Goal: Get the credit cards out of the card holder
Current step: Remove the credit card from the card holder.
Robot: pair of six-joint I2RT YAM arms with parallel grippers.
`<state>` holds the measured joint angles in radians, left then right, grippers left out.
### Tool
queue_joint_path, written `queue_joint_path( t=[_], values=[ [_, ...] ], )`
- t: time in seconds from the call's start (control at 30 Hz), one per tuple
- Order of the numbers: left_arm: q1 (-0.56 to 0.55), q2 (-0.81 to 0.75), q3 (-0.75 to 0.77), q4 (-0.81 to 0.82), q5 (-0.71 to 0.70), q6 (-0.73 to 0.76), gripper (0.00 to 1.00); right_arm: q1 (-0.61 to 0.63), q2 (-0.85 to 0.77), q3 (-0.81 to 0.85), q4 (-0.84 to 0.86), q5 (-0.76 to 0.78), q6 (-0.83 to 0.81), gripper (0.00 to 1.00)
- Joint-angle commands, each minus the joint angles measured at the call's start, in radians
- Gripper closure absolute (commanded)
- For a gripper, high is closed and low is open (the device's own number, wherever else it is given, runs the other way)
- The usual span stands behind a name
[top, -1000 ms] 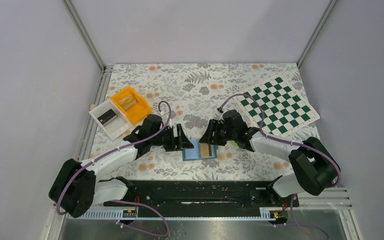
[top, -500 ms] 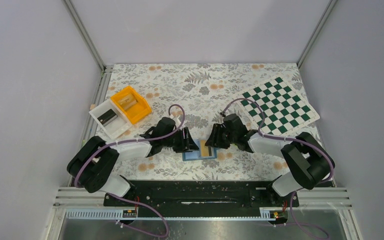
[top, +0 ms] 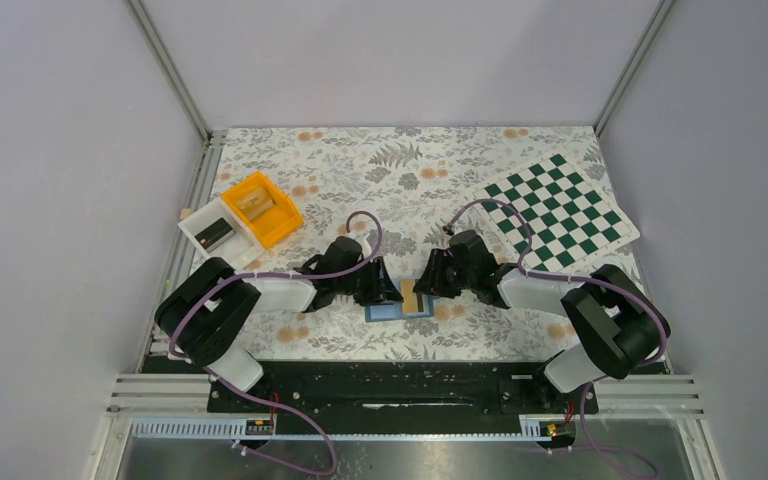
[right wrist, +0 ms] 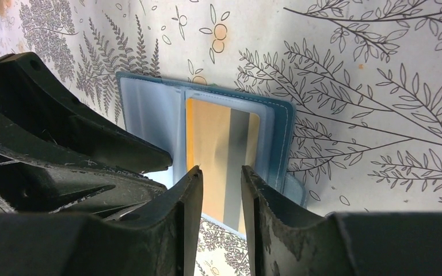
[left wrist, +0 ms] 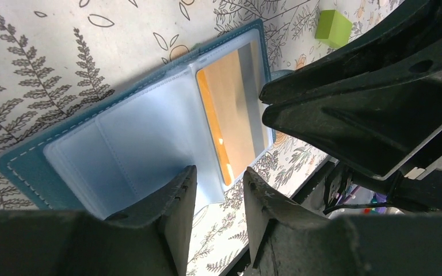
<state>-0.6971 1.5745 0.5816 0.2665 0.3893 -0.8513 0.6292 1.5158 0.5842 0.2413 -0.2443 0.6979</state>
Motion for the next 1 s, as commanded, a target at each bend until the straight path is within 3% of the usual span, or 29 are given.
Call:
queue_joint_path(
  t=[0.0, 0.4, 0.97],
  values=[
    [-0.012, 0.019, 0.032, 0.083, -0.030, -0.007, 0.65, -0.007, 0.012, -0.038, -0.050, 0.046, -0.006, 0.62],
    [-0.072, -0.080, 0.039, 0.094, -0.112, -0.027, 0.62, -0.012, 0.000, -0.056, -0.032, 0.036, 0.001, 0.64],
    [-0.079, 0.009, 0.053, 0.074, -0.159, -0.018, 0.64, -0.026, -0.002, -0.063, -0.023, 0.016, 0.002, 0.64]
  ],
)
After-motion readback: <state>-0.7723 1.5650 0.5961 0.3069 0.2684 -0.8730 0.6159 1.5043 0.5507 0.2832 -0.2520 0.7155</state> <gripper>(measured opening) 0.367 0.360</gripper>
